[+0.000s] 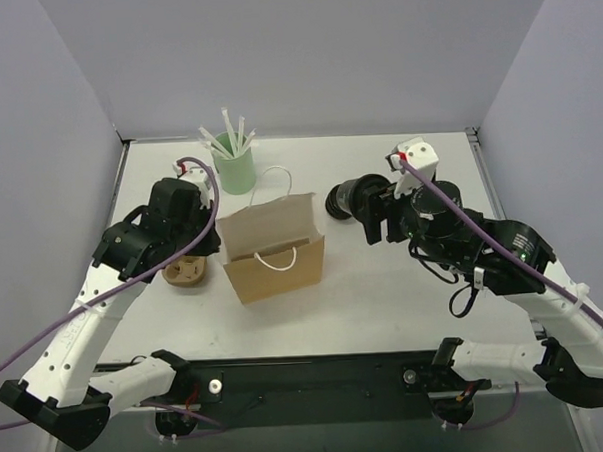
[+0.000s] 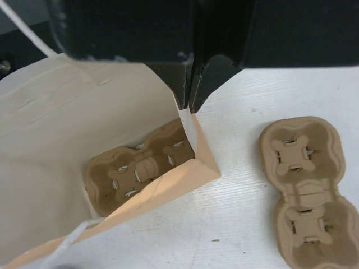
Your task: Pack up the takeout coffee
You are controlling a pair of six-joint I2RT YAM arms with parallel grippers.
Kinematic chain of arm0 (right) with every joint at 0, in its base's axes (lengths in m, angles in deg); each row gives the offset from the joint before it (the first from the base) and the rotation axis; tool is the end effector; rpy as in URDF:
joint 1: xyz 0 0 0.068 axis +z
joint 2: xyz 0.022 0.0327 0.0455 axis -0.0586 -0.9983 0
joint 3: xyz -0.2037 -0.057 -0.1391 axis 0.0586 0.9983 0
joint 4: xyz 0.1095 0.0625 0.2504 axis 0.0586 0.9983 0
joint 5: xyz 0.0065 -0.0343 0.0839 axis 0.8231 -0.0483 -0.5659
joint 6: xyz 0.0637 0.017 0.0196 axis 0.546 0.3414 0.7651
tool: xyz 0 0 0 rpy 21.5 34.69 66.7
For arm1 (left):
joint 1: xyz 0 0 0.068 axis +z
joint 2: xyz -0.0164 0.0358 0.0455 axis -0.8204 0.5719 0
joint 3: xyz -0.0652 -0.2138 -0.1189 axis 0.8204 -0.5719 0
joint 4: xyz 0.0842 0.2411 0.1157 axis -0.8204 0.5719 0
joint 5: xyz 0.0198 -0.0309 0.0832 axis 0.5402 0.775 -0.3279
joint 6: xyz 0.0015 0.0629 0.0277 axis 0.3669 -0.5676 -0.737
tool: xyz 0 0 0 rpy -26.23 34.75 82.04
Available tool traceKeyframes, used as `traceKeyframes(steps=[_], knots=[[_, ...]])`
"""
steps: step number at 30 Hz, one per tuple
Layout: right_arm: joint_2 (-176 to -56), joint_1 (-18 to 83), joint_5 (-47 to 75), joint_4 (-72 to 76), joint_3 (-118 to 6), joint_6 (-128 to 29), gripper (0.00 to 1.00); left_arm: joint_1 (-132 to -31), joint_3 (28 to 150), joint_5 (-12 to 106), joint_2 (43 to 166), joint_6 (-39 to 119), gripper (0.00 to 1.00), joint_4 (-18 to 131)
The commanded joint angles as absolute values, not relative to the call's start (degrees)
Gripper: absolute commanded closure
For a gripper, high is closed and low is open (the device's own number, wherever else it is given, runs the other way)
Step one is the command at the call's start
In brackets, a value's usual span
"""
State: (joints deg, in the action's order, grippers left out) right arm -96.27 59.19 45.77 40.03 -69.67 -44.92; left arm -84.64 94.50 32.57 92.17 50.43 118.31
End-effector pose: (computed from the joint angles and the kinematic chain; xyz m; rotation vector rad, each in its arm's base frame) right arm 0.1493 0.1799 0.4800 -0.3776 1.7326 0.4893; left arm 0.2131 -0.1138 0.3646 0.1040 2.3720 -0.3107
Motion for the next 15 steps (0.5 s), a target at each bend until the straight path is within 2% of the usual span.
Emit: traceKeyframes(steps=[1,7,15], knots=[[-93.97,55.22,50.46,52.9,-68.69,-33.94,0.58,-84.39,96.39,25.29,90.82,49.22,1.0,122.65],[-92.56,50.39,46.94,57.32,-60.78,-26.71,0.57,-84.3,96.04,21.85,89.77,48.78,1.0,123.89],[-95.55,46.34,38.42,54.96,-48.92,-24.86,0.56,-84.12,96.4,25.45,88.01,48.69,1.0,121.43]])
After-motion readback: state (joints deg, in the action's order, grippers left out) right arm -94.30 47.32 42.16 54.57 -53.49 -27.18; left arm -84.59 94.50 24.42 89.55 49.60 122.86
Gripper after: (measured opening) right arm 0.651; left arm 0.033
